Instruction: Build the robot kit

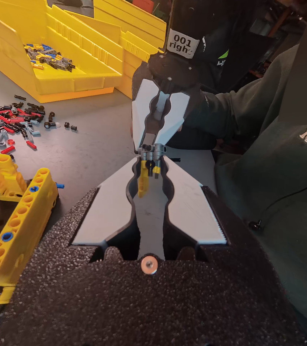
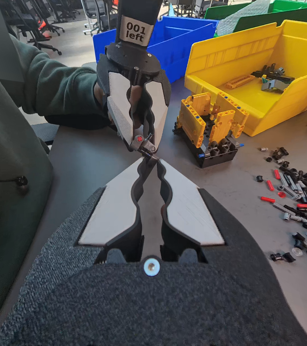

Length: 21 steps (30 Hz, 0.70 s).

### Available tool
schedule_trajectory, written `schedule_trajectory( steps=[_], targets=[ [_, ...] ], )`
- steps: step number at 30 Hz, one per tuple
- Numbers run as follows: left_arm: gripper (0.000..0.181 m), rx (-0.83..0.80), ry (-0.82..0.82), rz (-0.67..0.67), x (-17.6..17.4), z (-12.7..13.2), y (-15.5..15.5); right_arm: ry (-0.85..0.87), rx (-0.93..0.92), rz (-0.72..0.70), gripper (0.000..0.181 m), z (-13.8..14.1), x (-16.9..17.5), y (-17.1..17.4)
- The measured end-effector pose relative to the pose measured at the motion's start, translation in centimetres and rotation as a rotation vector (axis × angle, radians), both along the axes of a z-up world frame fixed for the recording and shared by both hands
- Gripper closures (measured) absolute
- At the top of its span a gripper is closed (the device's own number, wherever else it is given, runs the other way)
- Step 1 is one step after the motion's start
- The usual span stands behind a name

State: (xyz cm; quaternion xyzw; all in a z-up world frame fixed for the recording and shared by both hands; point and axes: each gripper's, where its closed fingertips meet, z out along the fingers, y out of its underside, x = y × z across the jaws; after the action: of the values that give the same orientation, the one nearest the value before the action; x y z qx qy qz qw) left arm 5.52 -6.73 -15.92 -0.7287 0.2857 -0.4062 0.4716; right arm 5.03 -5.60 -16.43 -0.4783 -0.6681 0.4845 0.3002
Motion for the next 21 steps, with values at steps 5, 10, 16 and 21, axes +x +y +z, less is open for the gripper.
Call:
schedule_trajectory(
  steps=[5, 10, 16, 21],
  targets=[
    [0.161, 0.152, -0.078, 0.027, -0.6, 2.2, 0.3, 0.091, -0.136, -0.040, 0.165, 2.3, -0.3, 0.7],
    [0.161, 0.273, -0.143, 0.032, -0.6, 4.0, -0.2, 0.123, -0.265, -0.017, 0.166, 3.9, -0.3, -0.2],
    [0.162, 0.343, -0.170, 0.047, -0.6, 4.9, -0.1, 0.116, -0.313, -0.029, 0.167, 4.9, -0.1, -0.5],
    [0.162, 0.373, -0.198, 0.060, -0.7, 5.5, 0.2, 0.107, -0.280, -0.073, 0.166, 5.0, -0.2, 0.0]
  ],
)
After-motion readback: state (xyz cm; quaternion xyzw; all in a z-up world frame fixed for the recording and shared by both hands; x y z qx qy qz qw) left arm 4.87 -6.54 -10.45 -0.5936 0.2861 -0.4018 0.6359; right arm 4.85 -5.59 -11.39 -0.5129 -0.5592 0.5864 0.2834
